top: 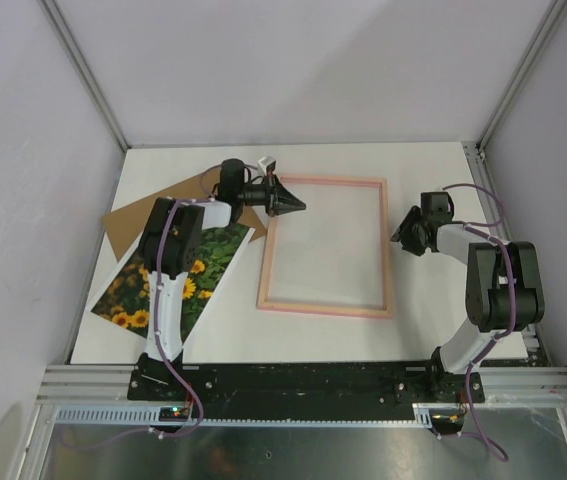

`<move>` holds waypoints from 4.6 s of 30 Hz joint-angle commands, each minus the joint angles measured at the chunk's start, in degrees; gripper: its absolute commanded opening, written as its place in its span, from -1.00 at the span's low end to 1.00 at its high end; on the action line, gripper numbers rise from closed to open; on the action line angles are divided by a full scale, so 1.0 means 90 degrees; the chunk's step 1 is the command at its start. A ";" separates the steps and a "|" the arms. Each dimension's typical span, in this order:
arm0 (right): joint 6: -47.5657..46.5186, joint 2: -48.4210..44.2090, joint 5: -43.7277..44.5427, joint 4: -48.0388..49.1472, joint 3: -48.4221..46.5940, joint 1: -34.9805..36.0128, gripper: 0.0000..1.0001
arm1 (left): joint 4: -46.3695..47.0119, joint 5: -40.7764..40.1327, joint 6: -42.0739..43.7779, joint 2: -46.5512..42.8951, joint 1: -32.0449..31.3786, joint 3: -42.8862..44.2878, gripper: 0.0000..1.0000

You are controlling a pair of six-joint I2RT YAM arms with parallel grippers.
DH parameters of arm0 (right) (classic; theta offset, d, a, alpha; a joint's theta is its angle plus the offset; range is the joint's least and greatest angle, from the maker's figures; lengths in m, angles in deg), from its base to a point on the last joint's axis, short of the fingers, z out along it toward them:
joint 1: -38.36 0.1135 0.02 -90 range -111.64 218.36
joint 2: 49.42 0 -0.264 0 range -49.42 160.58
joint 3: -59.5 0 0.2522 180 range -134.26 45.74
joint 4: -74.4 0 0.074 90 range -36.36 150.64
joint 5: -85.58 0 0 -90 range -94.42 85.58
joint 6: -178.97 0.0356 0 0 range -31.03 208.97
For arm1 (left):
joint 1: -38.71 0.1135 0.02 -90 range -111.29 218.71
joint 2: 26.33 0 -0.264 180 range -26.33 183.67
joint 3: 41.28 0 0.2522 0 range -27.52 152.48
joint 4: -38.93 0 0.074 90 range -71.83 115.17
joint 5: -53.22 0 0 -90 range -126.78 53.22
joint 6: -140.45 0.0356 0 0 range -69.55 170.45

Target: Put the photo into the frame

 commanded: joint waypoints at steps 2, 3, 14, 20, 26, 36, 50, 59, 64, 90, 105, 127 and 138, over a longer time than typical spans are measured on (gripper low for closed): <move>-0.0076 0.0223 -0.0010 -0.0038 -0.0082 0.0061 -0.05 | 0.0424 0.0043 -0.0084 -0.0077 -0.0031 -0.0202 -1.00; -0.0075 0.0226 -0.0011 -0.0032 -0.0083 0.0060 -0.04 | 0.0434 0.0038 -0.0086 -0.0090 -0.0031 -0.0246 -1.00; -0.0091 0.0244 -0.0028 -0.0016 -0.0080 0.0061 -0.07 | 0.0531 0.0098 -0.0028 -0.0312 0.0146 -0.0567 -1.00; -0.0102 0.0265 -0.0042 -0.0020 -0.0083 0.0058 -0.07 | 0.0559 0.0105 -0.0056 -0.0305 0.0218 -0.0505 -1.00; -0.0113 0.0265 -0.0044 -0.0010 -0.0075 0.0061 -0.07 | 0.0591 0.0104 -0.0099 -0.0238 0.0228 -0.0382 -1.00; -0.0113 0.0289 -0.0052 0.0003 -0.0082 0.0060 -0.07 | 0.0671 0.0065 -0.0158 -0.0179 0.0193 -0.0358 -1.00; -0.0124 0.0305 -0.0042 -0.0004 -0.0082 0.0063 -0.07 | 0.0863 -0.0001 -0.0295 -0.0016 0.0085 -0.0291 -1.00; -0.0133 0.0314 -0.0042 0.0006 -0.0083 0.0070 -0.07 | 0.0981 -0.0023 -0.0356 0.0039 0.0007 -0.0297 -1.00; -0.0140 0.0333 -0.0042 0.0022 -0.0081 0.0075 -0.07 | 0.1010 -0.0039 -0.0391 0.0090 -0.0007 -0.0278 -1.00; -0.0153 0.0379 -0.0061 0.0042 -0.0082 0.0089 -0.07 | 0.1094 -0.0081 -0.0352 0.0291 0.0049 -0.0304 -1.00; -0.0152 0.0411 -0.0067 0.0071 -0.0083 0.0095 -0.07 | 0.1161 -0.0076 -0.0304 0.0193 0.0110 -0.0505 -1.00; -0.0162 0.0416 -0.0063 0.0074 -0.0083 0.0113 -0.07 | 0.1310 -0.0088 -0.0262 0.0182 0.0136 -0.0746 -1.00; -0.0172 0.0424 -0.0067 0.0079 -0.0081 0.0108 -0.07 | 0.1403 -0.0079 -0.0334 0.0268 0.0134 -0.0605 -1.00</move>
